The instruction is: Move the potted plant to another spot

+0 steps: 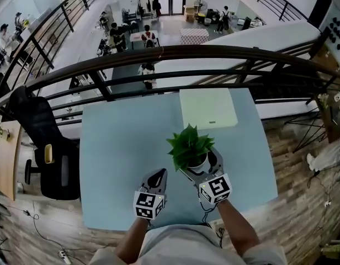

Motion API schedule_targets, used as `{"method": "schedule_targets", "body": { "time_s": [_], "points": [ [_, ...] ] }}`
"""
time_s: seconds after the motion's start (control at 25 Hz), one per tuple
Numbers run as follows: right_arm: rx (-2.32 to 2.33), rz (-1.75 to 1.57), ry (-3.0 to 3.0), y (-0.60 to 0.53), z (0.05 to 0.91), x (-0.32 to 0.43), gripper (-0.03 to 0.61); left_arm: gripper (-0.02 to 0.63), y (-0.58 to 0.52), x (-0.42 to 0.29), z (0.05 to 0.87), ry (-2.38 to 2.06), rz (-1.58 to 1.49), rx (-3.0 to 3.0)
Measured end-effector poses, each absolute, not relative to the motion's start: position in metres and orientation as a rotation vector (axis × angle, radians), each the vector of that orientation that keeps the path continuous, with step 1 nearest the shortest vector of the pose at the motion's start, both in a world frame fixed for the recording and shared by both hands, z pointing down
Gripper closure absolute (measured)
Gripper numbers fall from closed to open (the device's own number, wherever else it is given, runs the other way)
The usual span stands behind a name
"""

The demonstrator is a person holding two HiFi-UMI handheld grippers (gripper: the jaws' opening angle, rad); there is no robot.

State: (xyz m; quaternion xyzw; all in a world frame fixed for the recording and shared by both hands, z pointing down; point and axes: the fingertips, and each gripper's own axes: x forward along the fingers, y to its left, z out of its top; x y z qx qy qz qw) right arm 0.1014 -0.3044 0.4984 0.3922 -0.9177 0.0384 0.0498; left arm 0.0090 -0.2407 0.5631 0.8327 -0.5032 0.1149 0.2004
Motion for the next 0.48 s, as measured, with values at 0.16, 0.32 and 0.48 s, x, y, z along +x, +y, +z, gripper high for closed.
{"method": "schedule_targets", "body": {
  "time_s": [0.16,0.32,0.48],
  "points": [
    [1.21,0.146,-2.793,-0.31,0.508,0.125,0.064,0.601,-0.243,0.03,0.571,-1.388,0.358,2.322],
    [1.237,0.173,-2.782,-0.314,0.519,0.153,0.064,0.601,-0.243,0.054,0.579,-1.366,0.403,2.325],
    [1.263,0.163,-2.759,-0.321,0.528,0.18,0.064,0.601,-0.248,0.08,0.584,-1.333,0.444,2.347]
  ]
}}
